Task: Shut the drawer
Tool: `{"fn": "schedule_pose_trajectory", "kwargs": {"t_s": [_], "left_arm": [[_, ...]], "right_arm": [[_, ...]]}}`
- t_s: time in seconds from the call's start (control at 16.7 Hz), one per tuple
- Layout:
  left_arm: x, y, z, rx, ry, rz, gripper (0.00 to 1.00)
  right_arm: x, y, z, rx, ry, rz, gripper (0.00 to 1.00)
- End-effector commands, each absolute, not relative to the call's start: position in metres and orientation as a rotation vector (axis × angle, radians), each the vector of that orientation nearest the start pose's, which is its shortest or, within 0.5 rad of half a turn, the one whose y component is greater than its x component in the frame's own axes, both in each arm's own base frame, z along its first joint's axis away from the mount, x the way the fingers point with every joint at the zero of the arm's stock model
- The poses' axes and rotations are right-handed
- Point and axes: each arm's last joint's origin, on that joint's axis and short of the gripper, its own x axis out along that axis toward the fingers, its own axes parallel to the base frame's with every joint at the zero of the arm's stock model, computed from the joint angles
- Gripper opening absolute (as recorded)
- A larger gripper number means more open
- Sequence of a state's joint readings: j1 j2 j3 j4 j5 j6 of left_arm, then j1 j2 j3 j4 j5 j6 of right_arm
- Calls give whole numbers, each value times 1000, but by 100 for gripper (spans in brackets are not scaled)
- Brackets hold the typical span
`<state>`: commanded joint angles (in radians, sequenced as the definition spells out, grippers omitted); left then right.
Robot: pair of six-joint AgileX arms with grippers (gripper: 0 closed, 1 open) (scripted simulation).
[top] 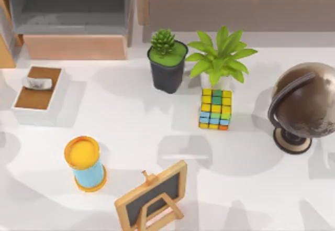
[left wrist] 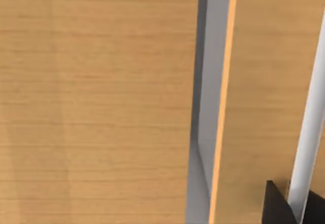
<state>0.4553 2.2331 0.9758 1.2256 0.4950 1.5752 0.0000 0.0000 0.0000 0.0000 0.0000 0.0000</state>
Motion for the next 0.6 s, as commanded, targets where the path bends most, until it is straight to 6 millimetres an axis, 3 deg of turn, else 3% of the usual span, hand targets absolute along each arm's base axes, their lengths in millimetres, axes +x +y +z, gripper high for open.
{"fn": "schedule_pose_trajectory", "kwargs": {"t_s": [0.24,0.6], "left_arm": [[386,174,88,1546,11,-33,0],[436,173,90,1550,5,-27,0]], "right_arm": [[106,-1,160,0,0,0,100],[106,-1,160,0,0,0,100]]}}
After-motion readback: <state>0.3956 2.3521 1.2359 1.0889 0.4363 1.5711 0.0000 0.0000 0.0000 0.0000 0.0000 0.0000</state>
